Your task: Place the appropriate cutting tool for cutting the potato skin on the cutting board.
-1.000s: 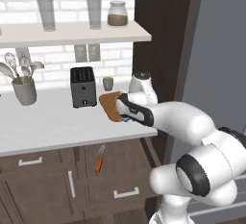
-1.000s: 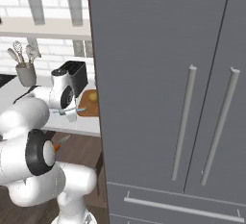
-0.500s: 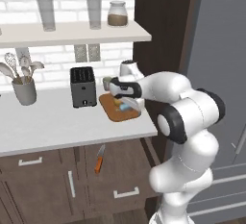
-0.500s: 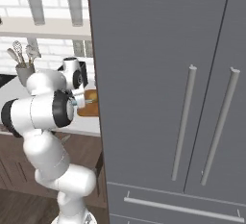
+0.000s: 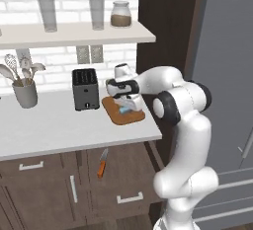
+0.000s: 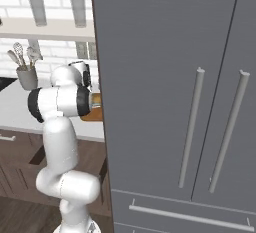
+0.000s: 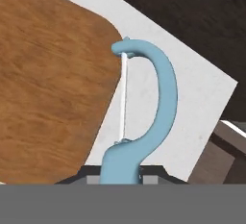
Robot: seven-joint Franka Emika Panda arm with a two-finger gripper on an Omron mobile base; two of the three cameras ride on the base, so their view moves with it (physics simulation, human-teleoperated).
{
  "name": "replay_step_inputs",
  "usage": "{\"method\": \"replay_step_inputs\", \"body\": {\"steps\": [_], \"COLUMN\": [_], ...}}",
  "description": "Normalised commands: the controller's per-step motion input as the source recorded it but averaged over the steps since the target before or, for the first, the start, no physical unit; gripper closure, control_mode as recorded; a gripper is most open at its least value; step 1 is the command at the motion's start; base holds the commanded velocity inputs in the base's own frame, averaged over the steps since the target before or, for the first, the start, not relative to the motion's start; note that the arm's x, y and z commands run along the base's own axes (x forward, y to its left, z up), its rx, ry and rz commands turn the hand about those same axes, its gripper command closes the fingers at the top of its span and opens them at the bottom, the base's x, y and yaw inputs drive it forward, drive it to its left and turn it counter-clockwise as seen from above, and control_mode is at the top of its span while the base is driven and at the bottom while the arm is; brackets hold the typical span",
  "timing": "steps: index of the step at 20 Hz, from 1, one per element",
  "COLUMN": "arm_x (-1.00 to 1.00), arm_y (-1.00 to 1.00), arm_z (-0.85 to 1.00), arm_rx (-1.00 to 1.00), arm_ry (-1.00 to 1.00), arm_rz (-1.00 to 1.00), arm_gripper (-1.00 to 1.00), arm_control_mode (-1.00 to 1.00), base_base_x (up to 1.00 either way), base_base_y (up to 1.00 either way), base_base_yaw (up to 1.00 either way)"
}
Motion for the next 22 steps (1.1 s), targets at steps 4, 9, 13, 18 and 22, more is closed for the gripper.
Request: {"method": "replay_step_inputs", "body": {"steps": [4, 9, 13, 18, 22], "arm_x": [0.42, 0.55, 0.52, 0.47, 0.08], "arm_y": [0.0, -0.08, 0.0, 0.0, 0.0], "arm_z": [-0.58, -0.21, -0.41, -0.37, -0.26], "arm_rx": [0.0, 0.0, 0.0, 0.0, 0.0], "arm_ry": [0.05, 0.06, 0.08, 0.06, 0.1], "arm_rz": [0.0, 0.0, 0.0, 0.0, 0.0], "arm_gripper": [1.0, 1.0, 1.0, 1.0, -1.0], "arm_control_mode": [-1.0, -1.0, -1.0, -1.0, -1.0], "base_base_x": [0.0, 0.0, 0.0, 0.0, 0.0], "base_base_y": [0.0, 0.0, 0.0, 0.0, 0.0], "base_base_yaw": [0.0, 0.0, 0.0, 0.0, 0.0]}}
